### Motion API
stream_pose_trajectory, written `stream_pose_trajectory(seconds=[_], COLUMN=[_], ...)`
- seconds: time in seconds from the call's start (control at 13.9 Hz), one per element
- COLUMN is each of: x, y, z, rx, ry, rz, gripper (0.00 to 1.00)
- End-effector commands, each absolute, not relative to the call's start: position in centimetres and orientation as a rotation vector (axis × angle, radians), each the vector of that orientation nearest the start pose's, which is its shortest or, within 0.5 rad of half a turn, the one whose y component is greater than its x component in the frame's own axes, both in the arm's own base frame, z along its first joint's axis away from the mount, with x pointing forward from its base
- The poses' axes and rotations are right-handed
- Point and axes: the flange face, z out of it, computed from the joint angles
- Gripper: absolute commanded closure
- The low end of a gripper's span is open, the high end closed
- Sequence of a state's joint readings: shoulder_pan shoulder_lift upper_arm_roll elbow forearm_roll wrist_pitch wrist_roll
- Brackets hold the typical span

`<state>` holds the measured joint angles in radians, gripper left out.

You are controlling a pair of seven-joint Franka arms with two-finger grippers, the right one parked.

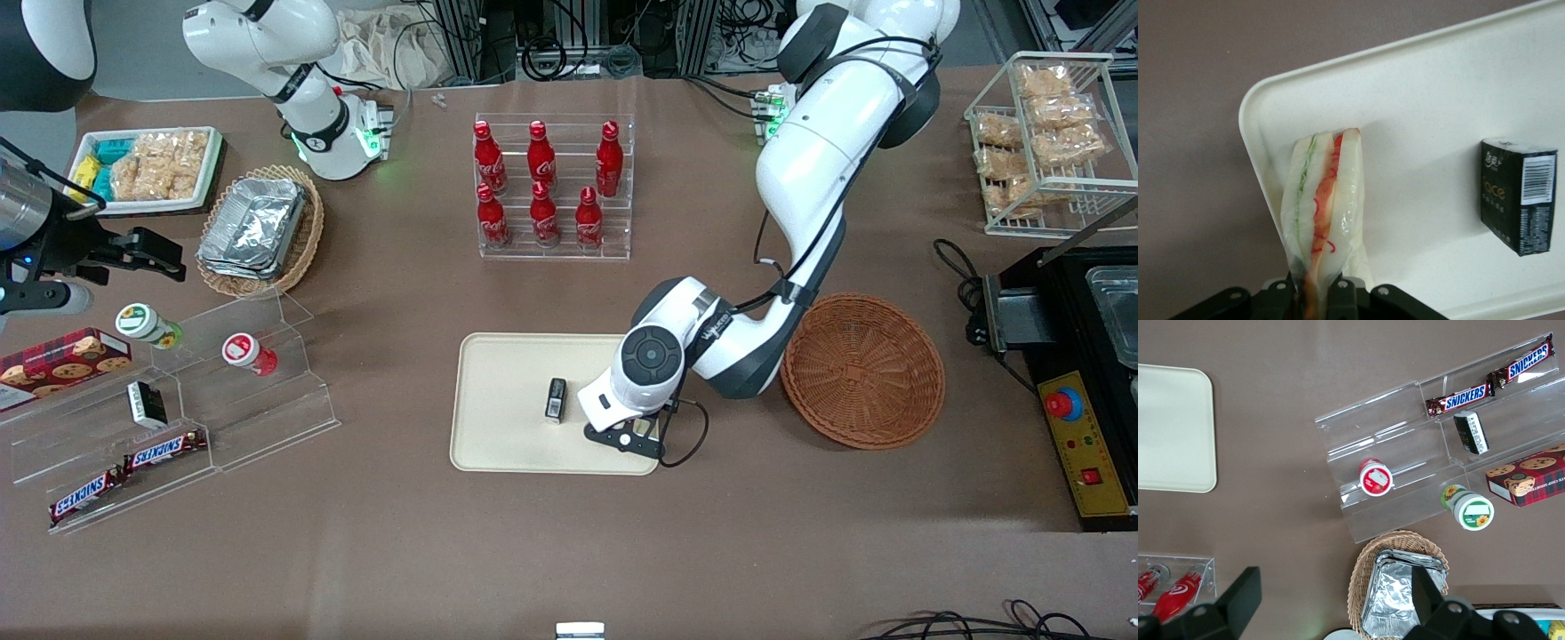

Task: Place sandwich from basket to tray
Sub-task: 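Carry the sandwich to the white tray beside the black box and lower it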

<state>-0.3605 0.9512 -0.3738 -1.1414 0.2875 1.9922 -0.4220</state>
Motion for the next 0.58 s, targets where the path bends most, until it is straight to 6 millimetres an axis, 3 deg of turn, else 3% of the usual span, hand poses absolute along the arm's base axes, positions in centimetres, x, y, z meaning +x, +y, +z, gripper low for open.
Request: stream_pose_trajectory(seconds=[0.0, 0.07, 0.29, 0.5], x=[63.6, 63.7, 64.3, 64.7], y=[-43.1, -43.0, -42.4, -42.0], z=[24.3, 24.4, 25.7, 29.2], rx=[-3.11, -3.11, -3.12, -3.133], ry=[0.485, 0.487, 0.463, 0.442], rz=[0.062, 0.06, 0.033, -0.023], gripper=[0.63, 0.01, 0.0, 0.0])
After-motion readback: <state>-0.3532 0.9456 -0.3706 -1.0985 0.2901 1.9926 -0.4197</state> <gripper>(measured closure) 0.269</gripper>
